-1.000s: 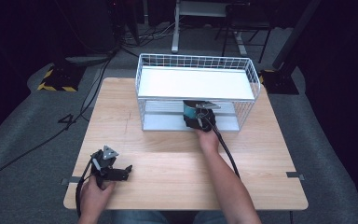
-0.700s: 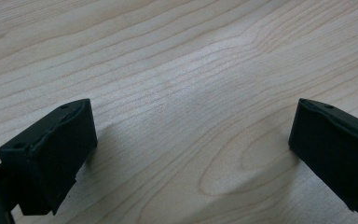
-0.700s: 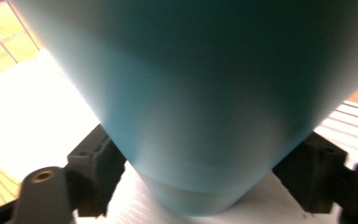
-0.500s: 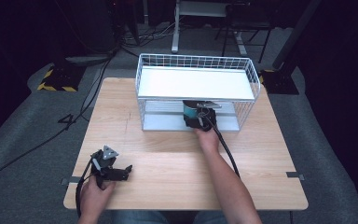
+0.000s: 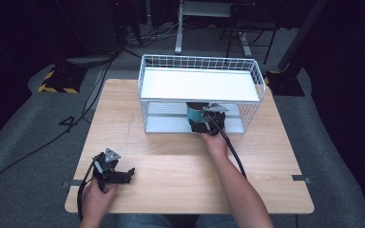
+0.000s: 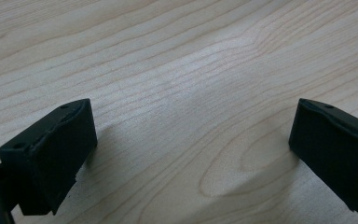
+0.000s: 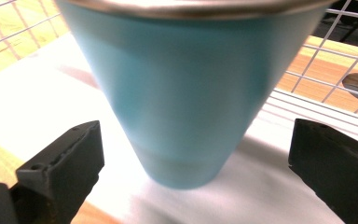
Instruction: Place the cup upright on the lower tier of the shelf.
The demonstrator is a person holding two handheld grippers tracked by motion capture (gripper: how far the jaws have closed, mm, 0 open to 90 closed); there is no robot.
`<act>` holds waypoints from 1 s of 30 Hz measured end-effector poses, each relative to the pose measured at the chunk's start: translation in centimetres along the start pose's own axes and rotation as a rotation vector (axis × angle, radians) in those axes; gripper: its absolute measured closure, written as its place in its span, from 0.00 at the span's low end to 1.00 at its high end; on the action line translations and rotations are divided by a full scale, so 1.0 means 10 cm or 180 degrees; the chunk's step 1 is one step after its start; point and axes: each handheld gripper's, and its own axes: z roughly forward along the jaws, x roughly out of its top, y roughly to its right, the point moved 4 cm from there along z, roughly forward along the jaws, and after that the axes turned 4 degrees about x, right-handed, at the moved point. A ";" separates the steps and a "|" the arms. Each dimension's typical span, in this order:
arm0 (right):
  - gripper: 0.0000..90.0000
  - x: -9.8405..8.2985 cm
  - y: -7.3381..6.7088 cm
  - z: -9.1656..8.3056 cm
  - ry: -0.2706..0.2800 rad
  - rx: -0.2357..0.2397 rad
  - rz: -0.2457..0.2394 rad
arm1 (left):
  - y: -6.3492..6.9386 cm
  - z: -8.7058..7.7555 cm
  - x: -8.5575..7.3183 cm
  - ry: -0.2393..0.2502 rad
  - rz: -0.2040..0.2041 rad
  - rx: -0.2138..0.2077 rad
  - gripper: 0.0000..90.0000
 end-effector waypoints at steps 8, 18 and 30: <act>0.04 -0.04 0.05 -0.23 -0.0065 -0.0012 -0.0049 | 0.00 0.00 0.00 -0.0004 0.0004 -0.0001 0.01; 0.05 -0.11 0.08 -0.53 -0.0051 0.0117 0.0081 | 0.00 -0.01 -0.01 -0.0012 0.0000 0.0006 0.01; 0.05 -0.20 0.17 -1.00 -0.0047 0.0235 0.0078 | 0.00 -0.01 -0.01 -0.0007 -0.0004 0.0013 0.01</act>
